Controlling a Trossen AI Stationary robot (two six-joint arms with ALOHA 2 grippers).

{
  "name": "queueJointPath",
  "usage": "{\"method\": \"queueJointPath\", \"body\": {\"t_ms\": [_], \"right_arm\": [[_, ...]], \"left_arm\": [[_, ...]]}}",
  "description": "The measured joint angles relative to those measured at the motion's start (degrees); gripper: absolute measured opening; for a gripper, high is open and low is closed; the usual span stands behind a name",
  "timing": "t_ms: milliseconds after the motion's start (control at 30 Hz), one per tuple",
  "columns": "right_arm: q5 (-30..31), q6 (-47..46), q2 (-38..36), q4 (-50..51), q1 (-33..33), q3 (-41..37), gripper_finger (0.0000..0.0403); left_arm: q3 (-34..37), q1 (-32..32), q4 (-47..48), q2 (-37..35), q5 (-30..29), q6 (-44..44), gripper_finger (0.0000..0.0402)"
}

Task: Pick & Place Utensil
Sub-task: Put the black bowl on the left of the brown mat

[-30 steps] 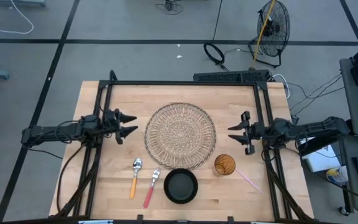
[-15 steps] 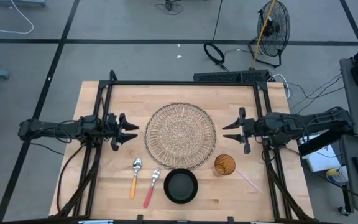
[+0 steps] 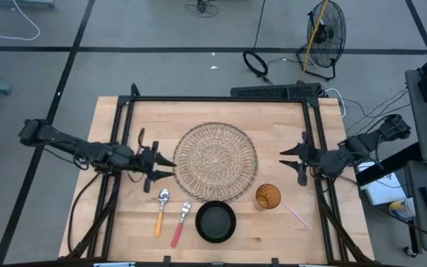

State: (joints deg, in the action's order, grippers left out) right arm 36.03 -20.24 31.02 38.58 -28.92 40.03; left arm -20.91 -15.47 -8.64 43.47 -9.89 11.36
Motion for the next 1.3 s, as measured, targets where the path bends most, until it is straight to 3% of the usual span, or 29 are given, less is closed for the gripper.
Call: {"method": "queueJointPath", "body": {"t_ms": [167, 333, 567, 833, 1300], "right_arm": [[4.5, -9.7, -1.7, 9.6, -2.7, 0.0, 0.0128], [0.3, -17.2, -1.2, 13.3, -4.1, -0.8, 0.0128], [-6.3, -25.7, 0.5, 13.3, -5.4, -7.4, 0.0128], [-6.2, -31.1, 0.5, 13.2, -7.0, -12.5, 0.0128], [-1.2, -27.0, 0.2, 10.8, -7.2, -12.7, 0.0128]], "left_arm": [[-7.1, -1.7, 5.9, 9.6, -3.5, 2.4, 0.0225], [-12.7, -3.1, 7.3, 18.1, -0.6, 4.0, 0.0257], [-20.2, -3.9, 10.1, 28.5, 0.9, 3.3, 0.0242], [-26.1, -3.4, 12.4, 38.6, 1.4, 6.3, 0.0224], [-33.1, -2.9, 11.6, 51.3, 9.1, 8.4, 0.0223]]}}
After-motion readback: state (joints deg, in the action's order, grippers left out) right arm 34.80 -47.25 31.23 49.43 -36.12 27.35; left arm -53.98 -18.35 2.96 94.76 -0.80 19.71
